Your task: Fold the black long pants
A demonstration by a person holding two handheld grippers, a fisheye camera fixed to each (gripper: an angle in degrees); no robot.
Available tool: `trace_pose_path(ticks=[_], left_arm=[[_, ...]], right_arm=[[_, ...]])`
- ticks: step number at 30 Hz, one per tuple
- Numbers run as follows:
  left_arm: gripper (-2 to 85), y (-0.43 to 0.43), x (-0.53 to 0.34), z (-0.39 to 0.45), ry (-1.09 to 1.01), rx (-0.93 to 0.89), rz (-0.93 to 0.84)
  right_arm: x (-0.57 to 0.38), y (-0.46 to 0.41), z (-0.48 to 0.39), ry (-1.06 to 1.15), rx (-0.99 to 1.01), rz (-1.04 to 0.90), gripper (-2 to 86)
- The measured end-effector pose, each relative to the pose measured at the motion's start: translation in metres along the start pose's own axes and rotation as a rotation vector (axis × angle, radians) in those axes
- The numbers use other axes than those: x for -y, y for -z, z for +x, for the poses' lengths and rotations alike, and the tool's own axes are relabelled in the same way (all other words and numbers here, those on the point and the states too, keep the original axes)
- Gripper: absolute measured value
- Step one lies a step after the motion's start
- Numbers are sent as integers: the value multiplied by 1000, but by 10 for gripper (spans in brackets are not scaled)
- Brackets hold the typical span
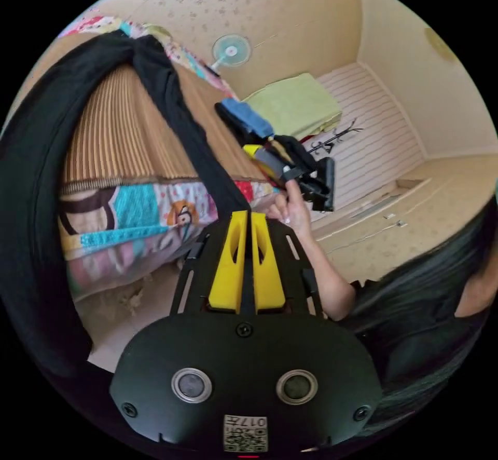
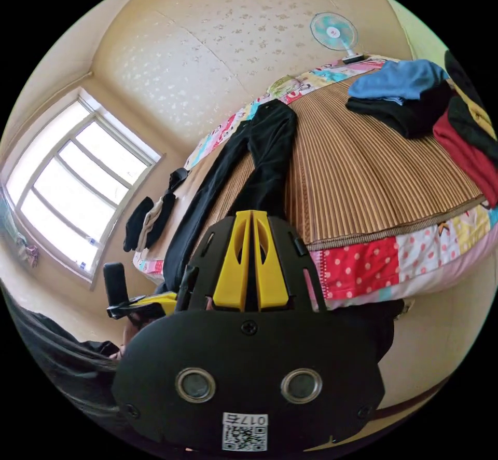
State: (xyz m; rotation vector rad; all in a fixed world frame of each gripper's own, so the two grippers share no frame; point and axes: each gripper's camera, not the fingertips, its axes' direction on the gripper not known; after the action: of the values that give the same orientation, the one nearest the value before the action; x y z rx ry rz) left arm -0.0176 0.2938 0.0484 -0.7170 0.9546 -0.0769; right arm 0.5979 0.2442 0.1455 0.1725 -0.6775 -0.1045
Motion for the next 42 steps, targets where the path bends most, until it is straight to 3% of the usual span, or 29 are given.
trace_pose_path(ticks=[6, 13, 17, 22, 24, 26, 29, 33, 36, 38, 42], left_arm=[[-8, 65, 23, 55, -209, -27, 54], [-8, 68, 37, 49, -214, -150, 2], [-9, 71, 49, 36, -164, -226, -8], [-8, 87, 58, 14, -104, -280, 0], [-8, 97, 57, 0, -42, -316, 38], [-8, 114, 49, -22, 50, -377, 104], [-8, 142, 29, -46, 175, -343, 148], [-8, 190, -1, -73, 315, -230, 253], [-7, 231, -24, -93, 406, -124, 355], [-7, 252, -44, -109, 573, 57, 345], [-3, 274, -64, -117, 562, 43, 448]], right_arm=[[110, -23, 29, -26, -37, -127, 108], [278, -169, 67, -54, 19, -274, 170], [322, -235, 111, -219, -61, -287, 142], [343, -276, 124, -270, -9, -262, 51], [355, -280, 99, -228, -87, -236, 41], [371, -282, 10, 52, -274, -146, 35], [379, -301, -109, 304, -378, -52, 32], [388, -364, -200, 344, -213, -108, 35], [376, -449, -243, 388, -89, -284, 50], [358, -494, -250, 359, 2, -402, 55], [314, -484, -250, 382, 116, -376, 56]])
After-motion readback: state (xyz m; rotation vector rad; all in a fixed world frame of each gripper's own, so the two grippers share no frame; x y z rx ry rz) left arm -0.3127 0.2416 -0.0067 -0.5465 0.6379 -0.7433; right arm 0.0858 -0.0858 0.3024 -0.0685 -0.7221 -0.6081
